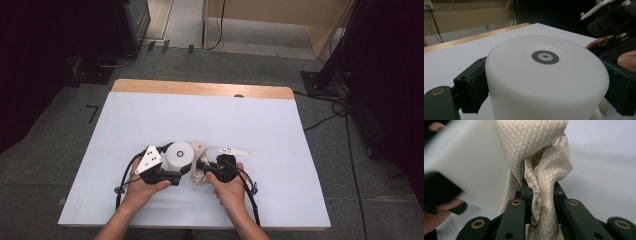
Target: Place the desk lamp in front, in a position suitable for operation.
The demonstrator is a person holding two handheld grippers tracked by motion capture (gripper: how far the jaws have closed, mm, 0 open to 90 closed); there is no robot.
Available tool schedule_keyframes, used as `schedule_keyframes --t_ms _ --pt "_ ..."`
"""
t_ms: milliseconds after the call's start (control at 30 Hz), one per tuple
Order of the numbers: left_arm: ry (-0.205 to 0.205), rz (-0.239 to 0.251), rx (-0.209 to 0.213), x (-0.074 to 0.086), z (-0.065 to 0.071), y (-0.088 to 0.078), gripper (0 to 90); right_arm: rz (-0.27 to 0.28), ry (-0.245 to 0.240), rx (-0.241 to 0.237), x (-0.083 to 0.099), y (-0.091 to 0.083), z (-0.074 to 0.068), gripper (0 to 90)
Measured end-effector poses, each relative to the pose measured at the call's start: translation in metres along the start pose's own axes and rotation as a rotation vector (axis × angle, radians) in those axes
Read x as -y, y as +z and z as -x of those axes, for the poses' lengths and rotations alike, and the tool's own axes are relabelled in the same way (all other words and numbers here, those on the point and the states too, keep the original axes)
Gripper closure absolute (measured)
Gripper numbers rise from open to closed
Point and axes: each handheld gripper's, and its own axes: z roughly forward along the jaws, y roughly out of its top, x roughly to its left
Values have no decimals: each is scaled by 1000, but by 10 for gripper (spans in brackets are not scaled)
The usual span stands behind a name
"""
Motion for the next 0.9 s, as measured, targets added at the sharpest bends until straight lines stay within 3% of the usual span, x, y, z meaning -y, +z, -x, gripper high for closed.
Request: schedule_keyframes --t_ms 133,267,333,400,667,800,833,900 --pt "1 0 3 0 -1 0 78 -38 18 9 5 6 7 785" --pt "-3 -5 -20 -1 2 -2 74 -17 20 14 1 2 9 779" --pt "-25 -10 -32 -2 4 -3 63 -9 28 20 -1 -1 12 779" --pt "-38 -22 -47 -4 8 -3 9 3 37 25 -2 -4 15 779" --pt "-16 -36 -231 -8 33 0 0 21 37 34 -6 -9 18 779" --pt "-30 -71 -291 -9 36 3 32 23 36 30 -6 -9 16 779" --pt "-32 -78 -297 -8 35 3 78 22 36 30 -5 -9 16 779" --pt "-37 -78 -286 -9 33 3 85 19 32 28 -5 -8 15 779"
